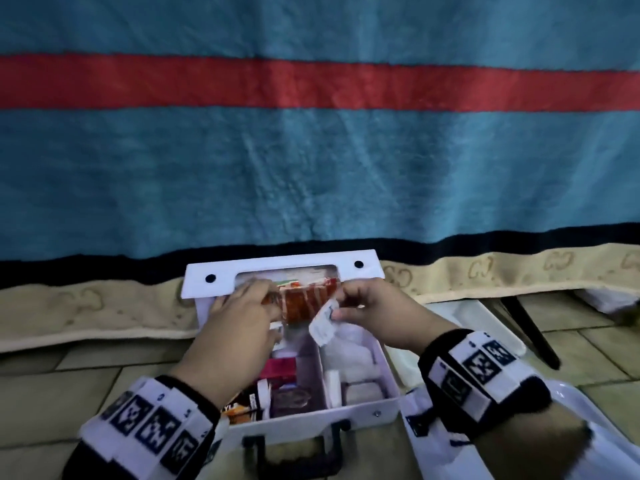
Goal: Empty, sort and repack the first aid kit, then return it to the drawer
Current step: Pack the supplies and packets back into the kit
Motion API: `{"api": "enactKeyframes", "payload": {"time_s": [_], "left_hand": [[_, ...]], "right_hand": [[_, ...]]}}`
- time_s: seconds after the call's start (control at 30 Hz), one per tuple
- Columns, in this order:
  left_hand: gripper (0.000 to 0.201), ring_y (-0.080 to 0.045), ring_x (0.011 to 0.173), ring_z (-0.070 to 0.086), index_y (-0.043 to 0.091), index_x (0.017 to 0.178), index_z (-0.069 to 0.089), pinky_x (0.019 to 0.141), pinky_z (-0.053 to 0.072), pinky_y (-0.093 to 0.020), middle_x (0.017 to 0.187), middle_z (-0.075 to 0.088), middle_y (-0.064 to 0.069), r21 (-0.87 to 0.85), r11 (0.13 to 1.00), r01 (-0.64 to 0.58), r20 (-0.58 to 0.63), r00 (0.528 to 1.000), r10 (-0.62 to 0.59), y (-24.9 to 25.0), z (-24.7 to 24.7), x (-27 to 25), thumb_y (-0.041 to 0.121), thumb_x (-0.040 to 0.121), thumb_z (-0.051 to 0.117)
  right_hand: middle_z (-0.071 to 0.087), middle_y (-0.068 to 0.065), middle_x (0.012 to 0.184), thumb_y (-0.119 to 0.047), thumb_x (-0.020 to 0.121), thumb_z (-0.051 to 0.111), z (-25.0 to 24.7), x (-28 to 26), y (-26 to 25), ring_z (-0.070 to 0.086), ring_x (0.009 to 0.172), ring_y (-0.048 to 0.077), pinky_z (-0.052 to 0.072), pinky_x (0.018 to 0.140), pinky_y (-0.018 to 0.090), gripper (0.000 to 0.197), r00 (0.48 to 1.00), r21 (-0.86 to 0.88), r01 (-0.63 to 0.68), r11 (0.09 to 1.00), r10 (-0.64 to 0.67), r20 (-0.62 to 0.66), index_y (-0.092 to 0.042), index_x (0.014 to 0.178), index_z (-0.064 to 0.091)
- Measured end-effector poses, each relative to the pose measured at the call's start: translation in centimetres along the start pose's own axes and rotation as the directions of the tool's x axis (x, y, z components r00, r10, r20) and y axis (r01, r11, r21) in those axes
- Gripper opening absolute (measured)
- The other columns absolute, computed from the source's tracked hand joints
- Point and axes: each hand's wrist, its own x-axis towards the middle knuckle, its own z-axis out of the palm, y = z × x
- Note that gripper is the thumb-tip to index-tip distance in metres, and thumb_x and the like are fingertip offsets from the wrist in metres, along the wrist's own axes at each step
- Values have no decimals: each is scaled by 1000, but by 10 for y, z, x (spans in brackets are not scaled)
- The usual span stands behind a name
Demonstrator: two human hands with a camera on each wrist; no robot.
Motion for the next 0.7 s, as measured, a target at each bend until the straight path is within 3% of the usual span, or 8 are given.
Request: {"api": "enactKeyframes", "payload": {"time_s": [0.07, 0.13, 0.2, 0.37, 0.47, 0.57, 0.7], "left_hand": [[15, -19, 126, 37, 26, 99, 68, 106, 28, -36, 134, 39, 7, -12, 1000, -11, 8, 1000, 11, 1, -2, 0, 31, 88, 59], [15, -18, 130, 30, 29, 100, 66, 111, 22, -37, 137, 33, 10, -23, 1000, 2, 61, 998, 0, 1, -5, 0, 34, 91, 56], [15, -18, 134, 26, 31, 100, 64, 113, 20, -38, 140, 29, 13, -31, 1000, -2, 105, 995, 5, -1, -7, 0, 38, 91, 54], [15, -13, 139, 21, 32, 97, 65, 115, 19, -38, 140, 30, 17, -69, 998, -15, 143, 989, 25, -5, -12, 0, 41, 90, 55], [11, -13, 144, 13, 31, 93, 64, 117, 15, -39, 141, 31, 16, -108, 994, -4, 168, 986, 23, -7, -13, 1, 39, 90, 57], [10, -8, 146, 6, 31, 90, 66, 118, 11, -41, 143, 33, 18, -159, 987, -16, 173, 984, 44, -12, -11, 2, 38, 89, 59], [10, -5, 145, 6, 28, 90, 67, 119, 14, -40, 143, 36, 18, -204, 979, -16, 154, 987, 48, -15, -10, 2, 35, 89, 59]], "right_hand": [[57, 6, 66, 6, 83, 63, 2, 9, -8, 52, 57, 7, 45, 60, 18, 3, 981, 206, 95, 974, -56, -188, 7, 80, 62], [59, 5, 65, 5, 83, 64, 2, 19, -13, 52, 56, 9, 43, 58, 20, 11, 932, 273, 176, 946, -72, -354, -1, 73, 63], [61, -5, 61, 2, 81, 68, 2, 29, -16, 53, 54, 0, 42, 58, 14, 20, 900, 243, 204, 948, -84, -429, -13, 68, 65], [61, -17, 52, -7, 74, 77, 12, 42, -17, 55, 53, -9, 40, 56, 4, 23, 929, 10, 103, 995, -92, -358, -24, 63, 67], [58, -18, 62, -10, 74, 77, 14, 46, -19, 56, 59, -9, 40, 60, 4, 4, 939, -154, 86, 984, -131, -318, -12, 74, 74], [63, -8, 69, -13, 75, 77, 14, 49, -21, 55, 62, 0, 42, 62, 8, 6, 917, -145, 60, 988, -112, -383, -11, 80, 74], [62, -12, 66, -10, 76, 76, 15, 50, -22, 55, 57, -9, 44, 60, 5, 6, 900, -47, 50, 998, -65, -430, -13, 77, 71]]}}
